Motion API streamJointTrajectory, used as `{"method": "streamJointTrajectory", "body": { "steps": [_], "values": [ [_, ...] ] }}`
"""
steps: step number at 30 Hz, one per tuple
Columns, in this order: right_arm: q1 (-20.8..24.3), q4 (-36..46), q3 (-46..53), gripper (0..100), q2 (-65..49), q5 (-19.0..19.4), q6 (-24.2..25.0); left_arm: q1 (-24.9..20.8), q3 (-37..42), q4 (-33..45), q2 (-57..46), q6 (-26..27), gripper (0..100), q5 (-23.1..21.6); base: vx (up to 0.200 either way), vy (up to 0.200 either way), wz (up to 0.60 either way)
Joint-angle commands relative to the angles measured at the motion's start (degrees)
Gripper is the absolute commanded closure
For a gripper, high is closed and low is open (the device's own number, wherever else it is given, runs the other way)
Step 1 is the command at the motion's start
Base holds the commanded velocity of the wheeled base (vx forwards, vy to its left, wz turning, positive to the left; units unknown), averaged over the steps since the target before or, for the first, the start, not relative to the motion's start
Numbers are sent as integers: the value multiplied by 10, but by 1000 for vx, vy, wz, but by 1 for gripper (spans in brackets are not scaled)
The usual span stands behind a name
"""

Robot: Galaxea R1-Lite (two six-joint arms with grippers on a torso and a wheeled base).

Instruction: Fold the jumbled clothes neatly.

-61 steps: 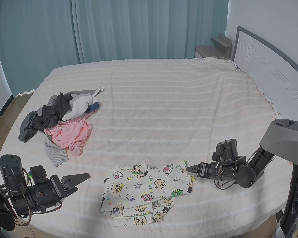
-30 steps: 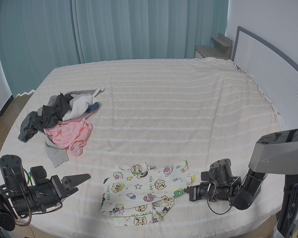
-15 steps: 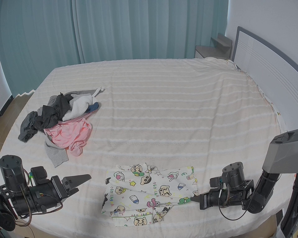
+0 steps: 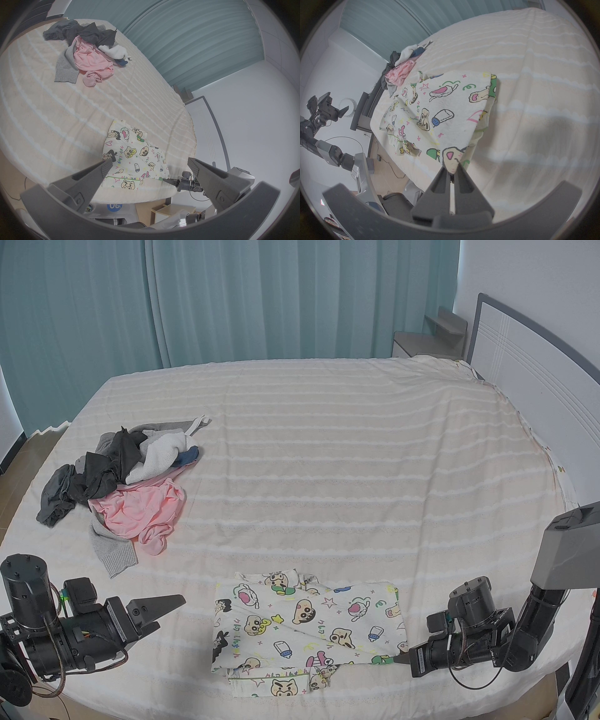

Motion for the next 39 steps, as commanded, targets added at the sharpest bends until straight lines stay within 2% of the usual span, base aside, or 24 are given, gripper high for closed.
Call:
{"method": "streamJointTrajectory", "body": {
  "steps": [1,2,6,10,13,14,16,17,19,20,21,22,25,28,31,34,39],
  "values": [
    [0,4,0,100,-1,-1,0,-1,0,0,5,0,0,0,0,0,0],
    [0,4,1,0,-1,-2,0,-1,0,0,5,0,0,-1,0,0,0],
    [-1,1,4,0,-19,-10,1,0,1,0,25,0,0,0,0,0,0],
    [-18,-2,23,0,-94,-34,7,-1,5,0,80,1,0,-1,0,0,0],
    [-38,-4,38,0,-174,-84,18,-6,11,2,143,3,0,-1,0,0,0],
    [-39,-4,39,0,-178,-87,19,-6,11,2,147,4,0,-1,0,0,0],
    [-55,-5,49,0,-251,-150,37,-6,10,-3,210,5,0,-1,0,0,0],
    [-55,-5,49,0,-251,-150,37,-6,10,-3,210,5,0,-1,0,0,0],
    [-77,-5,76,0,-345,-220,45,-6,-9,-15,294,7,0,3,0,0,0],
    [-83,-5,80,0,-363,-226,46,-6,-14,-21,309,8,0,5,0,0,0],
    [-83,-5,80,0,-363,-226,46,-6,-14,-21,309,8,0,5,0,0,0],
    [-106,-4,99,0,-431,-231,48,-7,-30,-46,359,10,0,8,0,0,0],
    [-128,-3,115,0,-491,-230,58,-8,-36,-65,396,11,0,15,0,0,0],
    [-149,1,119,0,-568,-224,72,-9,-62,-90,449,23,0,45,0,0,0],
    [-147,4,120,0,-592,-224,64,-13,-85,-96,467,41,0,80,0,0,0],
    [-150,6,110,0,-602,-227,43,-15,-111,-93,481,49,0,95,0,0,0],
    [-150,7,116,0,-605,-221,33,-15,-162,-94,510,50,0,96,0,0,0]
  ]
}}
